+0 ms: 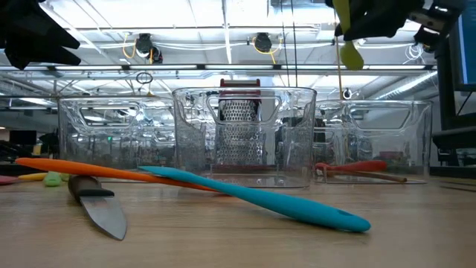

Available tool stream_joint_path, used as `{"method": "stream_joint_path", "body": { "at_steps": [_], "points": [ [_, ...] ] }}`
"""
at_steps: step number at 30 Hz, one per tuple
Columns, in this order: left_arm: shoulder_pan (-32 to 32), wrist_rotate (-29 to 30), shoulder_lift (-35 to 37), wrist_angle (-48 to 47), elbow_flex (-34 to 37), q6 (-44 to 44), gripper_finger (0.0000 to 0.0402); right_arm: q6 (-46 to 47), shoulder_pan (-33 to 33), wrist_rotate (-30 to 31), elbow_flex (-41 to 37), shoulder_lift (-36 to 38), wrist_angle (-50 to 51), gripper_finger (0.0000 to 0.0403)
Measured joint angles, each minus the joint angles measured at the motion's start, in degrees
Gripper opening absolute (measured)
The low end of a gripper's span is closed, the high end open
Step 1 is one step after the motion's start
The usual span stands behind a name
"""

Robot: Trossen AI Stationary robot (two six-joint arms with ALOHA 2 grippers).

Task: Pick & Place Kitchen Items
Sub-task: Put the light green serving spoon into the right transparent bin

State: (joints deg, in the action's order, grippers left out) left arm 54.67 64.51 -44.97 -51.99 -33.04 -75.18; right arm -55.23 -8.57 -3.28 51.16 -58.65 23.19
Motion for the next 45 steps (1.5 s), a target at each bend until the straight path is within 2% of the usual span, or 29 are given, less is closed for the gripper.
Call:
{"method": "stream_joint_path", "body": {
  "at_steps": [9, 13, 23, 38, 45],
  "points": [
    [-0.02, 0.00, 0.00, -0.02, 0.00, 0.00, 0.0216, -1.01, 8.27, -8.82, -2.31, -0.33, 0.12, 0.0029],
    [-0.01, 0.00, -0.01, -0.02, 0.00, 0.45, 0.0216, -1.21, 11.25, -9.15, -5.59, -0.31, -2.04, 0.0029],
    [-0.01, 0.00, 0.00, -0.02, 0.00, 1.38, 0.0216, -1.65, 19.24, -15.03, -10.05, -0.28, -2.12, 0.0029],
    [-0.01, 0.06, 0.00, -0.02, 0.00, 1.22, 0.0216, -2.65, 20.13, -16.45, -14.50, -0.30, -5.36, 0.0030],
    [-0.01, 1.82, 0.00, -0.04, 0.00, 1.38, 0.0216, -2.93, 22.07, -16.31, -15.48, -2.97, -6.74, 0.0031]
  ]
}}
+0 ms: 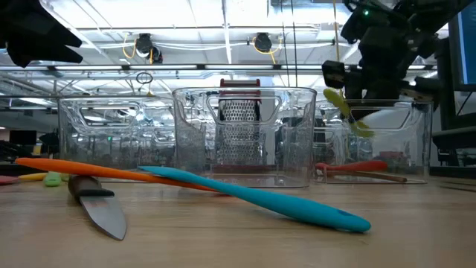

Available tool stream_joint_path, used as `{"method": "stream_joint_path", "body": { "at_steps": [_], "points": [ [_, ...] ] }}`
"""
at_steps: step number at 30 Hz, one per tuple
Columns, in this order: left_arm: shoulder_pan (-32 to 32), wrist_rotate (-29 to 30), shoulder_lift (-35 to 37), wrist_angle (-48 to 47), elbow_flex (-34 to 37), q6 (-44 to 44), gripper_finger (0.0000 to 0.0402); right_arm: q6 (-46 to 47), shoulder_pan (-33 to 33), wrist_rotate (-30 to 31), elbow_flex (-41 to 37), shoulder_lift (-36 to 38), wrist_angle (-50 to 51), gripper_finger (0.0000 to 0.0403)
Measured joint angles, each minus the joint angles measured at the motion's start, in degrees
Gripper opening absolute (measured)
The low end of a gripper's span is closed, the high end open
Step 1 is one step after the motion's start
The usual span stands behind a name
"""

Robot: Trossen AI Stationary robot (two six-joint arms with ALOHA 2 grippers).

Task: Pick & Place Kitchen Items
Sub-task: Put the light green serving spoon into the right transparent bin

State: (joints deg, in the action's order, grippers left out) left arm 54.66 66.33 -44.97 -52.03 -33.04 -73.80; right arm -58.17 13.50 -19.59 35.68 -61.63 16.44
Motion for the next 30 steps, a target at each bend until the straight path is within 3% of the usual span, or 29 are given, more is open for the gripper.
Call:
{"method": "stream_joint_path", "body": {
  "at_steps": [15, 30],
  "points": [
    [0.01, 0.08, -0.02, 0.02, 0.00, 0.04, 0.0216, -0.02, 1.15, -0.08, -0.06, -9.28, -3.29, 0.0034],
    [0.00, 0.03, -0.02, 0.02, 0.00, 0.04, 0.0216, 0.43, 1.15, 0.28, -0.04, -10.42, -3.34, 0.0046]
  ]
}}
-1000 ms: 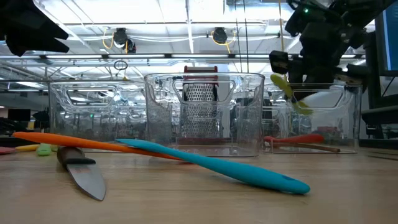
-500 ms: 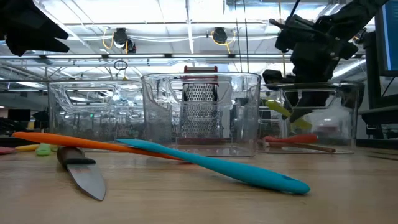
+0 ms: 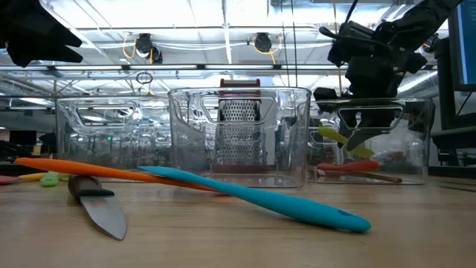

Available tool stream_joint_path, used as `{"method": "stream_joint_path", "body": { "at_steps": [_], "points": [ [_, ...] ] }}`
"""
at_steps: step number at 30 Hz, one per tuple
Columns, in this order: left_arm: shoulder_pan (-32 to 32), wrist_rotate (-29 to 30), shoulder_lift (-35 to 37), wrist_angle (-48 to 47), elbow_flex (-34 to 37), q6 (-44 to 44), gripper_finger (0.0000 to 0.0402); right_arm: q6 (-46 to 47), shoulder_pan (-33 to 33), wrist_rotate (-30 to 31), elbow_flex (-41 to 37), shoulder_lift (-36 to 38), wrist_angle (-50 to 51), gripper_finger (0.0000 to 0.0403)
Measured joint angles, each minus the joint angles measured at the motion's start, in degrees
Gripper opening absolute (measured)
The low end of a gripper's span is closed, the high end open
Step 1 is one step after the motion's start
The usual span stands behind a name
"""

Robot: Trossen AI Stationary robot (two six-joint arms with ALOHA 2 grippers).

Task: Pick & Place Kitchen Items
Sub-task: Put the light green serving spoon into the right transparent bin

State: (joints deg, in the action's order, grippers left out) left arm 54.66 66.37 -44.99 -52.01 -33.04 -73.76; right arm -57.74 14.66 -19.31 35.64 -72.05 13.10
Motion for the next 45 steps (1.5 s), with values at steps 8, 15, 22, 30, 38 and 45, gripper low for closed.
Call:
{"method": "stream_joint_path", "body": {
  "at_steps": [8, 15, 22, 30, 38, 45],
  "points": [
    [0.02, -0.04, 0.00, 0.00, 0.00, 0.00, 0.0216, 8.23, -0.04, 5.93, 0.00, 0.02, -1.51, 0.0047],
    [0.02, -0.06, 0.02, 0.00, 0.00, 0.00, 0.0216, 9.90, -0.15, 5.79, 0.00, 0.02, -2.23, 0.0048],
    [0.01, -0.06, 0.01, 0.00, 0.00, 0.02, 0.0216, 8.70, -0.13, 5.95, 0.00, 0.02, -2.58, 0.0048],
    [0.02, -0.02, 0.00, 0.00, 0.00, 0.02, 0.0216, 8.79, -0.13, 5.95, 0.00, 0.02, -2.63, 0.0048],
    [0.01, 0.12, 0.00, 0.00, 0.00, 0.00, 0.0216, 9.04, -0.13, 5.99, 0.00, 0.02, -5.27, 0.0048],
    [-0.72, 0.13, 0.00, 0.00, 0.00, 0.02, 0.0216, 8.72, -0.13, 5.99, 0.00, 0.02, -5.29, 0.0048]
  ]
}}
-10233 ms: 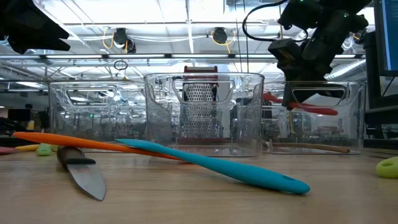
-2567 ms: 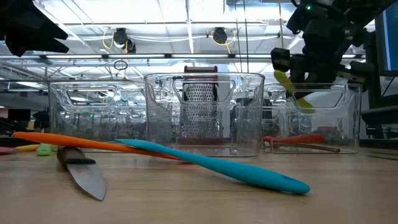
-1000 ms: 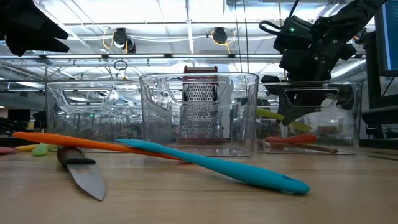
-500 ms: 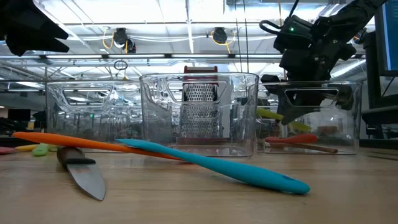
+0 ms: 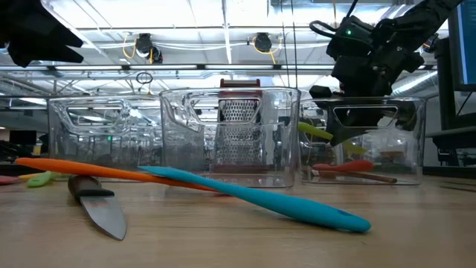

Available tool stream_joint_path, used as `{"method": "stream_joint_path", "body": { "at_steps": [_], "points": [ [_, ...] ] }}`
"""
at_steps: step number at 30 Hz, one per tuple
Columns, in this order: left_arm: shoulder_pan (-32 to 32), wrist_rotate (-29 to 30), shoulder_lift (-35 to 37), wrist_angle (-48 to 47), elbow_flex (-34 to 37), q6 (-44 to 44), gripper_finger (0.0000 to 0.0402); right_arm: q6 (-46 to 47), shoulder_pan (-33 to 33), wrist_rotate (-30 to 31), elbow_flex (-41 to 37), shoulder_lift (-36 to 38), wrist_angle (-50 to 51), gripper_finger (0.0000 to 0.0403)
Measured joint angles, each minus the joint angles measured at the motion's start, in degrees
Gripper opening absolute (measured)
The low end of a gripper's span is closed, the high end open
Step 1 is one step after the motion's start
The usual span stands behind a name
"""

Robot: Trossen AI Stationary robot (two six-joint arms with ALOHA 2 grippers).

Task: Pick & Place Kitchen Items
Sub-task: Put the light green serving spoon into the right transparent bin, then put the pink spatula into the middle transparent bin

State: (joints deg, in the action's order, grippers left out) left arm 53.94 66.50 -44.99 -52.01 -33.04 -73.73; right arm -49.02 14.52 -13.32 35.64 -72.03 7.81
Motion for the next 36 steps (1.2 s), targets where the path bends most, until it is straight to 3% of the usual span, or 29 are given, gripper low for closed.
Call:
{"method": "stream_joint_path", "body": {
  "at_steps": [6, 12, 18, 31, 36],
  "points": [
    [-1.68, -0.18, 0.02, -0.02, 0.00, 1.18, 0.0216, -0.94, 0.00, -0.09, 0.04, 0.00, 0.59, 0.0048],
    [-3.08, -0.46, 0.00, -0.02, 0.00, 1.60, 0.0216, 7.64, 0.00, 0.06, 0.04, 0.00, 0.79, 0.0048],
    [-4.42, -0.48, 0.00, -0.24, 0.00, 1.61, 0.0216, 7.61, 0.00, 2.78, 0.09, 0.09, 0.90, 0.0052],
    [-8.37, -0.50, 0.02, -0.46, 0.00, 4.19, 0.0216, 7.33, 0.00, 3.05, 0.09, 0.04, 1.42, 0.0158],
    [-9.46, -0.50, 0.00, -0.46, 0.00, 4.62, 0.0216, 7.41, 0.00, 3.06, 0.09, 0.04, 1.37, 0.0180]
  ]
}}
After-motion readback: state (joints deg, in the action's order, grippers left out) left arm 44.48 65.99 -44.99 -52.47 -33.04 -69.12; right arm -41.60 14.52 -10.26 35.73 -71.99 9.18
